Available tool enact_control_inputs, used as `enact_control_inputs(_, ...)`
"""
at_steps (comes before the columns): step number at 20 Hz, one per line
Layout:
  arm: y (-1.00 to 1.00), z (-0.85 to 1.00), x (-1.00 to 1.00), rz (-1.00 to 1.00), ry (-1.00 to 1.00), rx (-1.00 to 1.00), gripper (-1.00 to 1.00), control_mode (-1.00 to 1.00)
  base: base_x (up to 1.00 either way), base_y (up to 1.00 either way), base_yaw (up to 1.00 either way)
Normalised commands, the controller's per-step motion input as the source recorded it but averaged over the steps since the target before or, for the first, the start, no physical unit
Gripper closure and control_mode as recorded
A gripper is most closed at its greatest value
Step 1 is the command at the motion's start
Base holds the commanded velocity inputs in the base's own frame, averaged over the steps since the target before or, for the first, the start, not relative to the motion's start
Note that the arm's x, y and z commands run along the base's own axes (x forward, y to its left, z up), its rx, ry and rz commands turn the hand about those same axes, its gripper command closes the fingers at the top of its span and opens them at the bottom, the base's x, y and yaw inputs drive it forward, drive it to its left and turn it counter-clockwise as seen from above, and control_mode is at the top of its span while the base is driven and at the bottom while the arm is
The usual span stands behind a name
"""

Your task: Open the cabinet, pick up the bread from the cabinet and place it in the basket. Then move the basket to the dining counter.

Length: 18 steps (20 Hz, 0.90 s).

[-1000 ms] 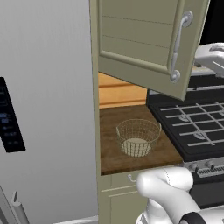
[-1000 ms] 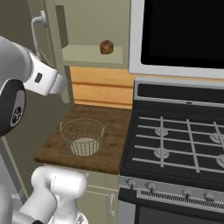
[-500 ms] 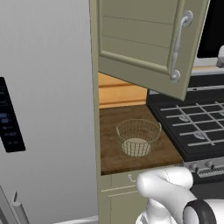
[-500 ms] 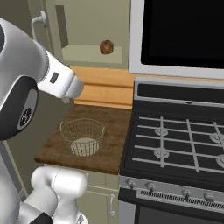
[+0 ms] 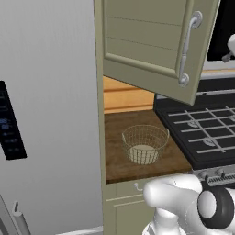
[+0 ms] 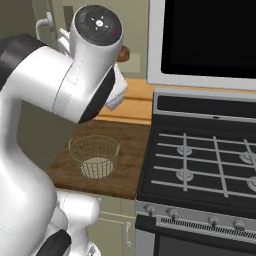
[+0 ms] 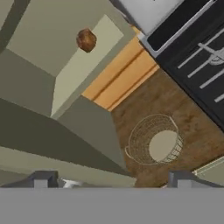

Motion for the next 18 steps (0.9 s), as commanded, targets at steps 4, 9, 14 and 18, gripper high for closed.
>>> enact_control_inputs(4, 0.20, -0.64, 0.71, -0.13, -0.03, 0.36, -1.00, -1.00, 0.00, 0.00, 0.00)
enact_control_inputs(9, 0.03, -0.49, 0.49, -0.19, -0.17, 0.27, -1.00, -1.00, 0.00, 0.00, 0.00)
enact_control_inputs(14, -0.04, 0.01, 0.90, -0.09, -0.04, 0.22, -1.00, -1.00, 0.00, 0.00, 0.00)
enact_control_inputs(18, -0.06, 0.51, 0.73, 0.11, 0.08, 0.19, -1.00, -1.00, 0.00, 0.00, 0.00)
